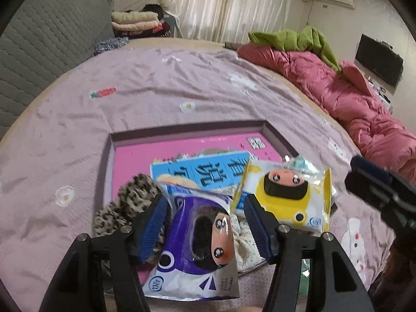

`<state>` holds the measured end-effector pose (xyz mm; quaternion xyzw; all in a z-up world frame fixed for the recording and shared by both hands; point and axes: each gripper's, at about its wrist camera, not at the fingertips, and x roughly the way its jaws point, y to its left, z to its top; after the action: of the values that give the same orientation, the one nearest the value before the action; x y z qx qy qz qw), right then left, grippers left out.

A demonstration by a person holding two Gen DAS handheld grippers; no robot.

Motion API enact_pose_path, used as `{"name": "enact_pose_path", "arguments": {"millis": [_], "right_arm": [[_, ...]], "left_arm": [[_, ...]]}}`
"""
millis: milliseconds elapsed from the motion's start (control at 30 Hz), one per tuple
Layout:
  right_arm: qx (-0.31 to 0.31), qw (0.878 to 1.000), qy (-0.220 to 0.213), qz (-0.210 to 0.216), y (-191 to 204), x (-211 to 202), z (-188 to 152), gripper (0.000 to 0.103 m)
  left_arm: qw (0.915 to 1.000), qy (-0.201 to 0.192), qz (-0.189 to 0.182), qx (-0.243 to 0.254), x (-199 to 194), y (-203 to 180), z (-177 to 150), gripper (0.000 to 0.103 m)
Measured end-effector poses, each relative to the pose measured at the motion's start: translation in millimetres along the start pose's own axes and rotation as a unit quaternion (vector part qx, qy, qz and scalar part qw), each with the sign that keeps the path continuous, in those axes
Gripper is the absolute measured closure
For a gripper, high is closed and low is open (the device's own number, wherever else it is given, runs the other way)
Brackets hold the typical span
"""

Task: Organize soft objects
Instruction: 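Lower both wipe packs into the box and open both tools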

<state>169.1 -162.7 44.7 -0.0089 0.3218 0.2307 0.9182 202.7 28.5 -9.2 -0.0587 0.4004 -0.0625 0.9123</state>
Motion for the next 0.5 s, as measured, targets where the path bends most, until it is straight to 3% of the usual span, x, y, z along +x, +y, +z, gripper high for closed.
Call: {"name": "enact_pose_path", "arguments": {"millis": [200, 500], "right_arm": [[-0.004, 1.000, 0.005, 0.003, 2.2, -9.2, -9.2, 0.041], [-0.024, 0.999, 0.028, 0.015, 19.9, -23.9, -32.2, 0.036]], "left_arm": [[0.9996, -0.026, 0.007, -0.009, -16.8, 11.1, 5.1, 0.041], [0.9994, -0.027, 0.016, -0.012, -39.2, 15.3, -10.9, 0.041]]}}
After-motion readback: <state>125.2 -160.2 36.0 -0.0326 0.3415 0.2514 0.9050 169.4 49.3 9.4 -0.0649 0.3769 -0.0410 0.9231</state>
